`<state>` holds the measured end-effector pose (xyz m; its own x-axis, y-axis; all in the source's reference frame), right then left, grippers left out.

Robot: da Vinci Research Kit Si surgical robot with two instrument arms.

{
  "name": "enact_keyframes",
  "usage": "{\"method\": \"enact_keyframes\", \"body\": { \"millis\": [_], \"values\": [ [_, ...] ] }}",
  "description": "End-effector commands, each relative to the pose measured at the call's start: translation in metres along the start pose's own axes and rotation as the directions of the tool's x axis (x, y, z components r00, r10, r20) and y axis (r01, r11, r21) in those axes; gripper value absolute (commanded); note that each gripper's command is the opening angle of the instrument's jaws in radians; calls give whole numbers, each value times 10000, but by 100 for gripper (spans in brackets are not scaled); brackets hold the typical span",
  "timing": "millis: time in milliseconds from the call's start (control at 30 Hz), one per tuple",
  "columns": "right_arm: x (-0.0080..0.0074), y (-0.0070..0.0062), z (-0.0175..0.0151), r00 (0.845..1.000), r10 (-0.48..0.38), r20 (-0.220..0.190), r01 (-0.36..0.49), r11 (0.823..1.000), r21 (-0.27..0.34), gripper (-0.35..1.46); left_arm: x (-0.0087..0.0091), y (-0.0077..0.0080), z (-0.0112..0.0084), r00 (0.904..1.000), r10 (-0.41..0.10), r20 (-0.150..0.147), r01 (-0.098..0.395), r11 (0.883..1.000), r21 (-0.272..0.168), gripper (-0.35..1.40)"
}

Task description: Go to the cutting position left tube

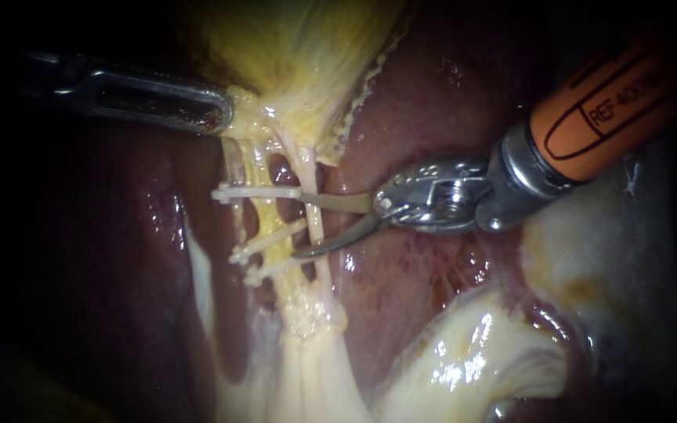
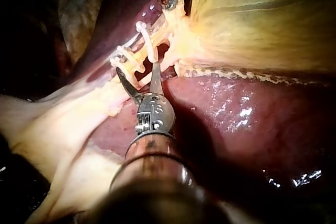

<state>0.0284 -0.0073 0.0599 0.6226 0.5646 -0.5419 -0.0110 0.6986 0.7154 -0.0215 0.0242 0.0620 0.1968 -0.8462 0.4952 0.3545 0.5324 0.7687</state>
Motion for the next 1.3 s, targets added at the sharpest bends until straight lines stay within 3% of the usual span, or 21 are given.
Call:
{"method": "enact_keyframes", "body": {
  "millis": [33, 233, 433, 600, 933, 1167, 1300],
  "values": [
    [0, 1, 1, 10000, -3, 45, 2, 10000, 40, 116, 0, 0, 0, 10000, 0, 2, 0, 10000, -12, -35],
    [-4, 7, 14, 9992, 401, -88, -395, 9976, 565, 114, 1, 0, 1, 10000, 2, 3, -2, 10000, -16, -35],
    [3, 8, 27, 9935, 799, -813, -642, 9814, 1808, 114, 1, 0, 1, 10000, 4, 5, -4, 10000, -22, -35],
    [17, 7, 42, 9892, 661, -1308, -354, 9738, 2246, 116, 1, 0, 1, 10000, 4, 6, -4, 10000, -22, -35],
    [39, 9, 72, 9752, 1082, -1929, -649, 9737, 2185, 117, 1, 0, 3, 10000, 5, 9, -5, 10000, -29, -35],
    [35, 8, 95, 9707, 1217, -2073, -818, 9781, 1913, 126, 1, 0, 4, 10000, 2, 12, -2, 10000, -36, -35],
    [36, 8, 104, 9590, 1286, -2524, -749, 9745, 2117, 136, 1, 0, 4, 10000, 3, 12, -3, 10000, -35, -35]
  ]
}}
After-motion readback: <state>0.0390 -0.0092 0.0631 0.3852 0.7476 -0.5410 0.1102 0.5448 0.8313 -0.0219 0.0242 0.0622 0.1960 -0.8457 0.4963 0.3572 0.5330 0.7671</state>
